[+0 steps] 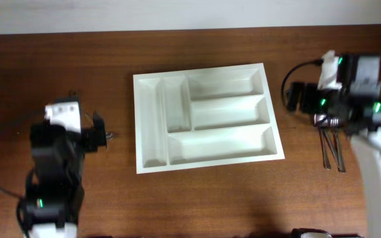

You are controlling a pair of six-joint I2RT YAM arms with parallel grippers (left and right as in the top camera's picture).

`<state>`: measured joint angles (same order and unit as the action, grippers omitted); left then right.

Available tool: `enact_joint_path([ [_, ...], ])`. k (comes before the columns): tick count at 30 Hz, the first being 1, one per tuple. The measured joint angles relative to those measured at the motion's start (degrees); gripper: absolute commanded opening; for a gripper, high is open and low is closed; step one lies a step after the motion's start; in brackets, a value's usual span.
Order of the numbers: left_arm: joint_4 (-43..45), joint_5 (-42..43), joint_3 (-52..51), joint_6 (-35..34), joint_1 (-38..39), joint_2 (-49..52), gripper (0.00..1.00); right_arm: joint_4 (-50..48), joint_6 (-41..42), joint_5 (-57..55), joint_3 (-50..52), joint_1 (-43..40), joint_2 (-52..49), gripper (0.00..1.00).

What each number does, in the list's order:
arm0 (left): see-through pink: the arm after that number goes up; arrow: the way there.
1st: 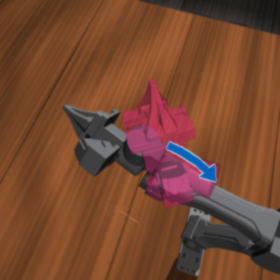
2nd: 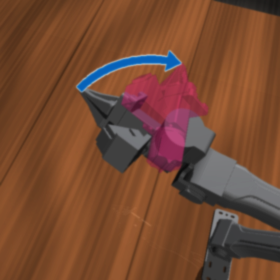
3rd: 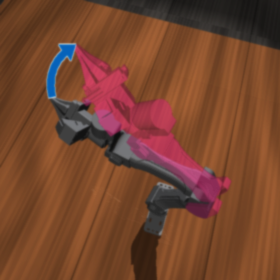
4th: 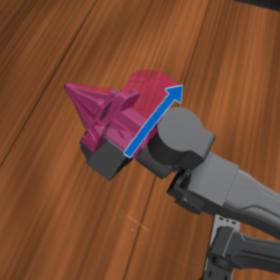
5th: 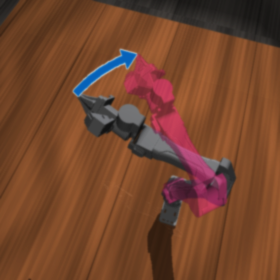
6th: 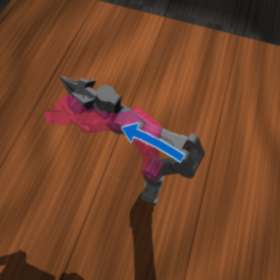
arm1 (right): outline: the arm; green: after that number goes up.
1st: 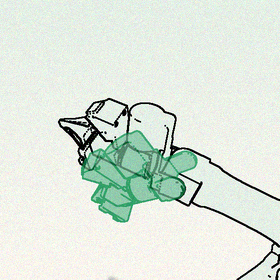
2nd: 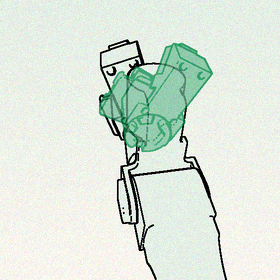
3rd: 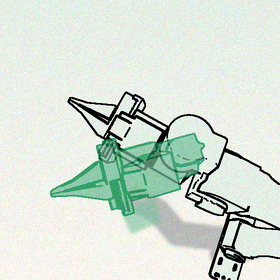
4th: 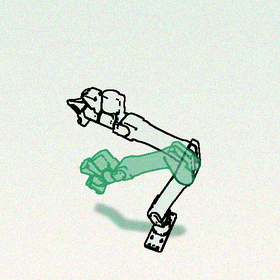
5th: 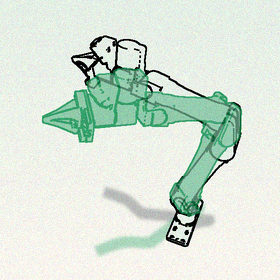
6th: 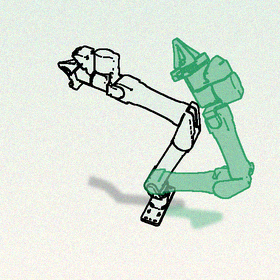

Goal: Pack container
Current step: 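Move the right gripper down over the right-side forks and spoons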

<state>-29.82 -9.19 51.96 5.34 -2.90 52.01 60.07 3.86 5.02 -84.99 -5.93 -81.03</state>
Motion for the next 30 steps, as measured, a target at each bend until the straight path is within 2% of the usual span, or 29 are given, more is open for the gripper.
enact_joint_path([
  [3,-3.54,4.17,6.4,0.66,-1.79,8.55,0.99,3.76,-0.31,0.26,-4.96,-3.48,-5.44,0.99],
  [8,-6.01,12.39,12.46,1.95,-4.48,20.0,0.99,5.31,-1.14,0.35,-5.99,-8.57,-11.26,0.99],
  [13,-6.16,15.54,13.42,2.38,-5.22,28.44,0.99,5.79,-1.31,-1.07,-5.99,-12.72,-18.4,0.99],
  [19,-6.21,16.46,13.42,2.56,-5.22,33.14,0.99,5.86,-2.62,-3.76,-5.99,-14.62,-27.5,0.96],
  [23,-6.23,16.55,13.42,2.56,-5.22,34.91,0.99,6.4,-5.38,-7.08,-5.99,-14.62,-32.83,0.85],
  [25,-6.23,16.57,13.42,2.56,-5.22,35.63,0.99,6.62,-7.39,-9.57,-5.99,-14.62,-35.43,0.7],
  [27,-6.25,16.57,13.42,2.56,-5.22,35.95,0.99,6.45,-8.83,-10.84,-5.99,-14.62,-36.74,0.6],
  [30,-6.23,16.63,13.42,2.56,-5.22,35.98,0.99,5.25,-10.51,-12.31,-5.97,-14.62,-38.05,0.37],
])
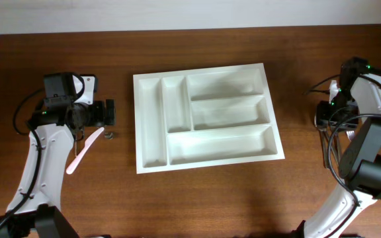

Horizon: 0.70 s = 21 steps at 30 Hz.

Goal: Pack container
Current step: 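Move the right gripper down over the right-side forks and spoons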

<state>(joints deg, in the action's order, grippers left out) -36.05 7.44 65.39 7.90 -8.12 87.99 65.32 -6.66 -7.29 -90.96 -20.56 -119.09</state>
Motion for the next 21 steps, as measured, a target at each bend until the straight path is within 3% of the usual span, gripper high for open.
enact_joint_path([
  [2,0.0,0.11,0.0,0.0,0.0,0.0,0.99,-0.79,-0.68,-0.7,-0.02,-0.02,-0.22,0.3],
  [21,0.0,0.11,0.0,0.0,0.0,0.0,0.99,-6.03,-5.81,0.81,1.84,-2.99,-0.22,0.36],
])
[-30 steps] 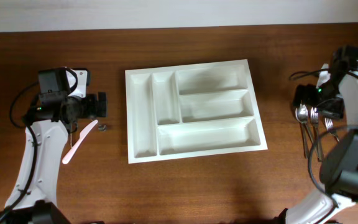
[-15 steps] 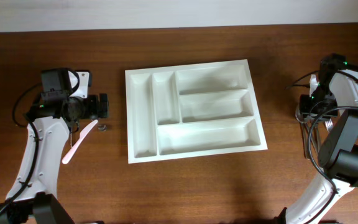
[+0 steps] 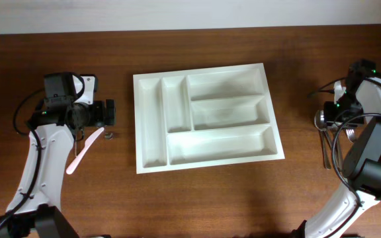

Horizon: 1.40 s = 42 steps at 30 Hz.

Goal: Pack container
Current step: 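Move the right gripper down over the right-side forks and spoons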

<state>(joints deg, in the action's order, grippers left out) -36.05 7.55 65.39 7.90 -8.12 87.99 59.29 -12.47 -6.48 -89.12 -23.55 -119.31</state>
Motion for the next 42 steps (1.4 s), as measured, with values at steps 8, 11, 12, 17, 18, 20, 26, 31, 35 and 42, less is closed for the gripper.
enact_joint_path([
  [8,0.0,0.0,0.0,0.0,0.0,0.0,0.99,-2.45,-1.66,3.19,2.86,-0.7,-0.02,0.4],
  [11,0.0,0.0,0.0,0.0,0.0,0.0,0.99,-3.65,-1.73,3.5,4.09,-0.7,0.0,0.4],
  [12,-0.02,0.0,0.0,0.0,0.0,0.0,0.99,-4.15,-1.7,3.56,4.44,-0.7,-0.02,0.4],
  [17,0.0,0.0,0.0,0.0,0.0,0.0,0.99,-7.41,-1.73,3.98,6.8,-0.7,0.0,0.41],
  [18,0.0,0.0,0.0,0.0,0.0,0.0,0.99,-7.76,-1.75,4.02,7.04,-0.7,0.13,0.41],
  [20,0.0,0.0,0.0,0.0,0.0,0.0,0.99,-8.02,-1.7,4.04,7.23,-0.7,0.22,0.4],
  [26,0.0,0.0,0.0,0.0,0.0,0.0,0.99,-8.17,-1.66,4.44,7.28,-0.7,0.28,0.4],
  [31,0.0,0.0,0.0,0.0,0.0,0.0,0.99,-5.53,-1.57,5.81,6.93,-0.7,0.22,0.44],
  [35,0.0,0.0,0.0,0.0,0.0,0.0,0.99,-2.1,-1.44,6.32,4.28,-0.76,0.13,0.46],
  [42,0.0,0.0,0.0,0.0,0.0,0.0,0.99,-1.29,-1.51,6.58,1.79,-2.34,0.13,0.44],
])
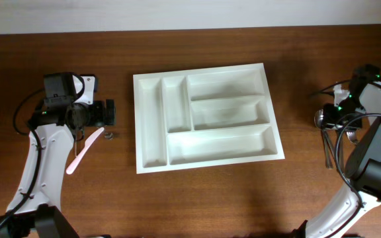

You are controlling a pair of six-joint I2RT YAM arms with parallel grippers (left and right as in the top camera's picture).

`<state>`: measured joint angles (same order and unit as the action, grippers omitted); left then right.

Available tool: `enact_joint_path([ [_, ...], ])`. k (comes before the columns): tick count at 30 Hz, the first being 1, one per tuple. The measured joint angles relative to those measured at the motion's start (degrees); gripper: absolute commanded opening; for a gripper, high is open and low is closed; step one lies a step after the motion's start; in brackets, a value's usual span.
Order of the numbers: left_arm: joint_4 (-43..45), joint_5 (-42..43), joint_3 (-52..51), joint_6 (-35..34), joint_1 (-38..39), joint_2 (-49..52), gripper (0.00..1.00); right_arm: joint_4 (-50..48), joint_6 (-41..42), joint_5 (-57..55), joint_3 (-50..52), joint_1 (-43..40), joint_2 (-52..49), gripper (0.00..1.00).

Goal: Pack container

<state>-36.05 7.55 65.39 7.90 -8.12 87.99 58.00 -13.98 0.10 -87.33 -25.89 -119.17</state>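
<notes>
A white compartment tray (157, 155) lies in the middle of the table with nothing in its sections. A pink plastic spoon (84, 149) lies slanted on the wood left of it. My left gripper (110, 112) hovers just above the spoon's upper end, pointing at the tray; its fingers look spread and hold nothing. Metal cutlery (327, 144) lies at the far right, handles toward the front. My right gripper (324, 116) is over the cutlery's heads, and its fingers are too small and dark to read.
A small dark object (110, 135) sits on the wood between the pink spoon and the tray's left wall. Cables loop around both arms. The right arm's lower links (369, 165) stand along the right edge, and the left arm's (42, 165) along the left.
The right arm has shifted slightly to the right over the cutlery heads. The left arm, the pink spoon and the tray have not moved.
At first the left arm sat low over the spot where the pink spoon lies, and the right arm's wrist reached in over the cutlery. Then both arms had drawn back outward, uncovering the spoon. Since then the right wrist has crept rightward, and the tray has stayed bare.
</notes>
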Motion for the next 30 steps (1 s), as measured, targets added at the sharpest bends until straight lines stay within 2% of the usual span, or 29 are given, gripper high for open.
enact_joint_path([
  [2,0.0,0.0,0.0,0.0,0.0,0.0,0.99,0.09,0.02,0.26,0.0,-1.09,0.0,0.43],
  [5,0.0,0.0,0.0,0.0,0.0,0.0,0.99,0.11,0.22,0.68,0.0,-2.56,-0.02,0.38],
  [24,0.0,0.0,0.0,0.0,0.0,0.0,0.99,-3.45,0.02,2.91,4.46,-2.99,0.37,0.38],
  [27,0.0,0.0,0.0,0.0,0.0,0.0,0.99,-3.91,0.24,3.02,4.85,-2.97,0.61,0.33],
  [30,0.0,0.0,0.0,0.0,0.0,0.0,0.99,-4.22,0.5,3.08,4.85,-2.93,0.63,0.32],
])
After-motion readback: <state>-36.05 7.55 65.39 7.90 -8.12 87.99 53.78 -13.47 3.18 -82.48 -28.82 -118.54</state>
